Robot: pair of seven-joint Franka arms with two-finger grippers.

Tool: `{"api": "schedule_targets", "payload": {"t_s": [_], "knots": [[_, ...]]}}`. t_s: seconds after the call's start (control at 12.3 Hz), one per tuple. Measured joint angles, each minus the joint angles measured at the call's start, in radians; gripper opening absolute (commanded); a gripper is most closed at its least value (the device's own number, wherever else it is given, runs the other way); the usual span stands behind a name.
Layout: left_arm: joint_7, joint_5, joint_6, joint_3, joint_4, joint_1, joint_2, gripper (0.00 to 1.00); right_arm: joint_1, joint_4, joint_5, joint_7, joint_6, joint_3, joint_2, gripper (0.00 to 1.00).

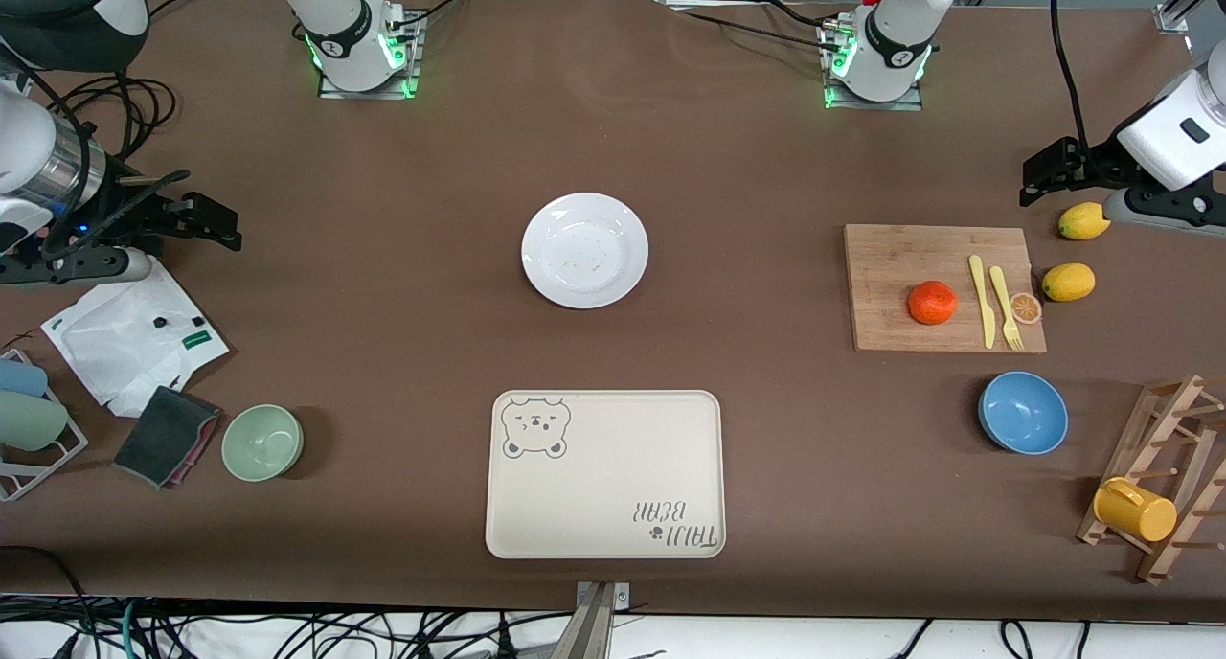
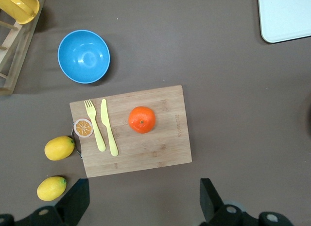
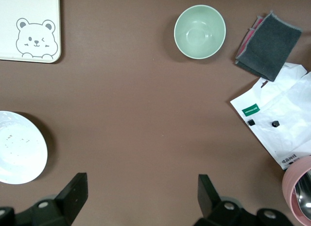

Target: Place orange and plate with both arms

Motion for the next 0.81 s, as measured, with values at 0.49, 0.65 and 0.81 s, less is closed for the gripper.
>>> {"api": "schedule_targets", "payload": {"t_s": [0.49, 0.65, 0.81], "knots": [[-0.002, -0.004, 0.000, 0.000, 0.000, 0.006, 0.000, 1.00, 0.000, 0.000, 0.000, 0.000, 0.000, 0.000, 0.000, 1.00], [-0.002, -0.003, -0.007, 0.000, 0.000, 0.007, 0.015, 1.00, 0.000, 0.000, 0.000, 0.000, 0.000, 0.000, 0.000, 1.00], [-0.003, -0.003, -0.008, 0.002, -0.001, 0.017, 0.067, 1.00, 0.000, 0.000, 0.000, 0.000, 0.000, 0.000, 0.000, 1.00]]}}
